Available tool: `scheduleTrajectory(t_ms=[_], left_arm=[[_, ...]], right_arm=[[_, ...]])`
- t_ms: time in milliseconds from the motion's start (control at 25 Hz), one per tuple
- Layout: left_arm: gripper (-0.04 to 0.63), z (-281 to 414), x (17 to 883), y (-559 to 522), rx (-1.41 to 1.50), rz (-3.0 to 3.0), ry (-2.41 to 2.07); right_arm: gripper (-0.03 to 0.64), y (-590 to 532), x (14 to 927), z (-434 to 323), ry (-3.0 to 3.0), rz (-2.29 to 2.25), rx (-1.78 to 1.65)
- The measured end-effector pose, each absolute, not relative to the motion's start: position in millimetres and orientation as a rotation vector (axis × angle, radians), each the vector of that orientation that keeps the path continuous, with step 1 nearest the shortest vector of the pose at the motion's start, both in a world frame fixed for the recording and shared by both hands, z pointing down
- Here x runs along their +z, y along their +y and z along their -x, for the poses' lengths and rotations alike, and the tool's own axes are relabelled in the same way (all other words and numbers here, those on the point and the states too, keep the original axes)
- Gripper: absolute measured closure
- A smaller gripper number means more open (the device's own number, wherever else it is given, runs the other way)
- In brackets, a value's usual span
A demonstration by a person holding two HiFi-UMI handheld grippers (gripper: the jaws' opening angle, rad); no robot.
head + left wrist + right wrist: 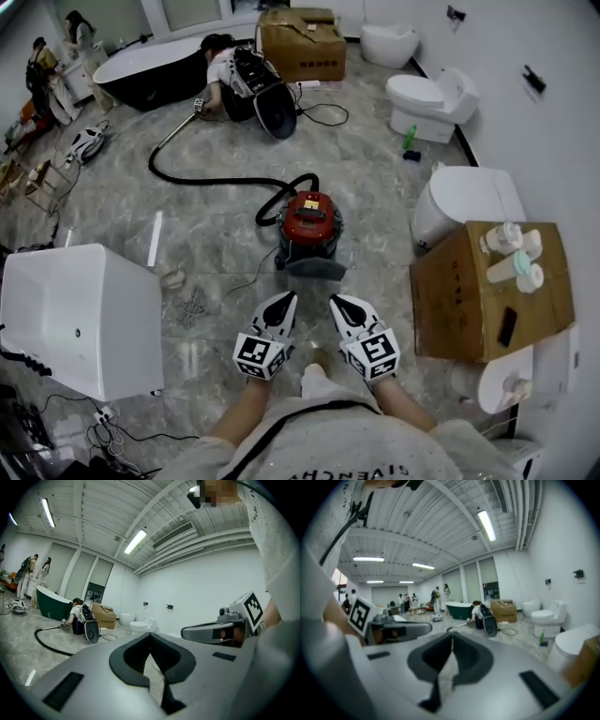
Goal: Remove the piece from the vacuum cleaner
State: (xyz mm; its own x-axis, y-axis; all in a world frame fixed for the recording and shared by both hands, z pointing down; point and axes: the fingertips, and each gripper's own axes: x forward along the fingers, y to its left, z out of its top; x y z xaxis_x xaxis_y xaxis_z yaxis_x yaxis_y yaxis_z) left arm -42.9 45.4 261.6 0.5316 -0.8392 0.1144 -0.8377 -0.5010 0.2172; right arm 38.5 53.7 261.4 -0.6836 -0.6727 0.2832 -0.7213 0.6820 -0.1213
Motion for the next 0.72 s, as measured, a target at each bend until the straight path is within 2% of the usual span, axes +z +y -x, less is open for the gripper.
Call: scheduleTrajectory(t_ms=[720], left_arm=[[0.574,36,325,-1,0.133,-2.465,-1.323]], right_arm=[[0.601,3,321,-30,-2.607,-0.996,0.383]])
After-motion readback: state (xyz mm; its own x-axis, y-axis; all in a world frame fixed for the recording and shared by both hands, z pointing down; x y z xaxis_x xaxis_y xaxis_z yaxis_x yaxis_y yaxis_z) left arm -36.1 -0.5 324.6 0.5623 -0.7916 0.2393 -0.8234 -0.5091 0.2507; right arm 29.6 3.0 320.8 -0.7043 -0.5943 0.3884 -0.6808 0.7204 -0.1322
